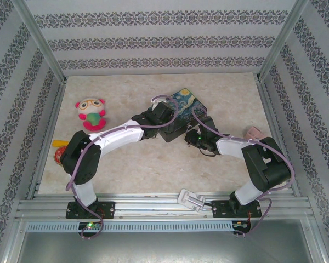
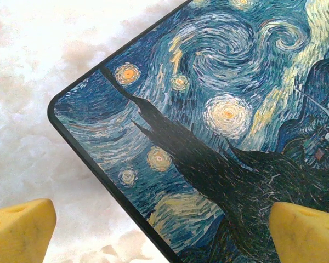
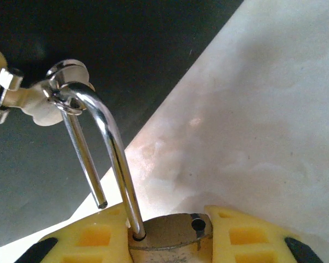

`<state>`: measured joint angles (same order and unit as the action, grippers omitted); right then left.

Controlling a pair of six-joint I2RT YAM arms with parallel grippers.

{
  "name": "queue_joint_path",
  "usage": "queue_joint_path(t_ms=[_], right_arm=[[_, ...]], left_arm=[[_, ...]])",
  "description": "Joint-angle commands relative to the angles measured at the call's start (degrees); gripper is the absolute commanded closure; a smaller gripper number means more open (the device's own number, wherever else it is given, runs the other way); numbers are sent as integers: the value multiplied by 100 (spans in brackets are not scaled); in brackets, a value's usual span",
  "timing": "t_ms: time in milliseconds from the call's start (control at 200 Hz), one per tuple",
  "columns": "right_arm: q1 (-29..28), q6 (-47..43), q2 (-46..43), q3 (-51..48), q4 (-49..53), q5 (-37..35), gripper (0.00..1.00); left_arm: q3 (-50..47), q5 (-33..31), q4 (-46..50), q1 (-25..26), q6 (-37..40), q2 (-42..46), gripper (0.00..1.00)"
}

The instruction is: Unlock the padlock with the key

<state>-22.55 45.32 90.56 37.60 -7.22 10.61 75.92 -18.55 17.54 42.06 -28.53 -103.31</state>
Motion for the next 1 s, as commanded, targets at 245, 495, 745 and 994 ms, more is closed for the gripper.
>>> queue_joint_path(t_ms=[245,495,745,994], right_arm=[[170,116,-127,-79,-355,-43,100],[248,159,-48,-5,-428,37,100],[353,242,63,54,-555,83,100],[470,311,207,142,-700,164,100]], left_arm=[[-161,-276,217,64,78,-330,1],[-275,-377,320,59,25,-344,1],[-313,-421,351,56,23,-345,1],[-317,-411,364,51,23,-339,1]])
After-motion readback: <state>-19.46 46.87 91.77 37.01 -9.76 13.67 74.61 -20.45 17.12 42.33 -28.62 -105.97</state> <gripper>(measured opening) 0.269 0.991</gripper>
